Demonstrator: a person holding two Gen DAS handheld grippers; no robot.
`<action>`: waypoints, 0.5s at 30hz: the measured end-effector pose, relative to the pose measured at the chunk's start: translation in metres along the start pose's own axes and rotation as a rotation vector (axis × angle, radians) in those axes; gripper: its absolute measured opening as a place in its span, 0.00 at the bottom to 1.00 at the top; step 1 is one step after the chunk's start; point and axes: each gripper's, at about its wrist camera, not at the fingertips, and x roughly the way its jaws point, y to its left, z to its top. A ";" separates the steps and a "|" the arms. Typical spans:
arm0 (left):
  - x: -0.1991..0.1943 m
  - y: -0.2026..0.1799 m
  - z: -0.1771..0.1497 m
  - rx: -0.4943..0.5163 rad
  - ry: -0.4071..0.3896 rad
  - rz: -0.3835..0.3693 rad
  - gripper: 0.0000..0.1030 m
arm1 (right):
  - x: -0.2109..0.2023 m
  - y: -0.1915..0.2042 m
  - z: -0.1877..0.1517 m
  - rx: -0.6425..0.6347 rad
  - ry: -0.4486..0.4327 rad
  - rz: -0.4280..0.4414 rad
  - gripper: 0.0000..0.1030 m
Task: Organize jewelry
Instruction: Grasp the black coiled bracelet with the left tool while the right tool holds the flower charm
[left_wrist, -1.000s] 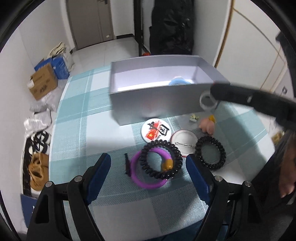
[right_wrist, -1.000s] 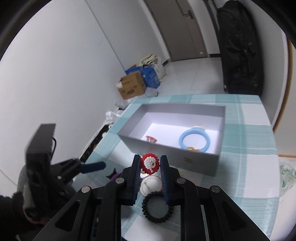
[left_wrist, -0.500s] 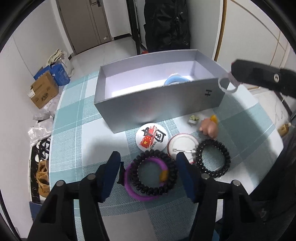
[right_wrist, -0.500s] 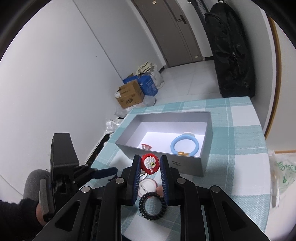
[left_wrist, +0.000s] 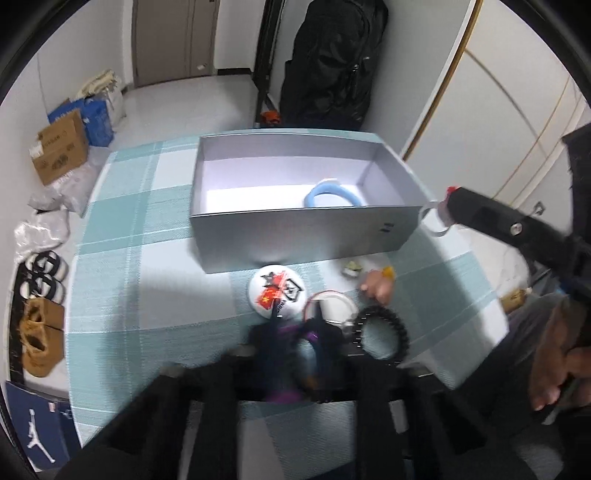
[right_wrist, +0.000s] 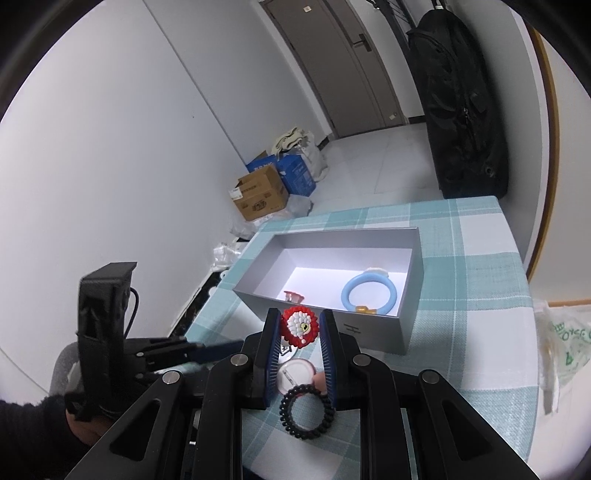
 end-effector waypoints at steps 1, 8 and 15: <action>-0.001 0.000 0.001 -0.010 -0.004 -0.012 0.05 | 0.000 0.000 0.000 0.001 -0.001 -0.001 0.19; -0.006 0.004 0.005 -0.038 -0.031 -0.017 0.05 | 0.001 -0.001 0.002 0.006 0.003 0.003 0.19; -0.006 -0.001 -0.001 0.010 0.028 -0.027 0.08 | 0.004 -0.002 0.002 0.013 0.011 0.013 0.19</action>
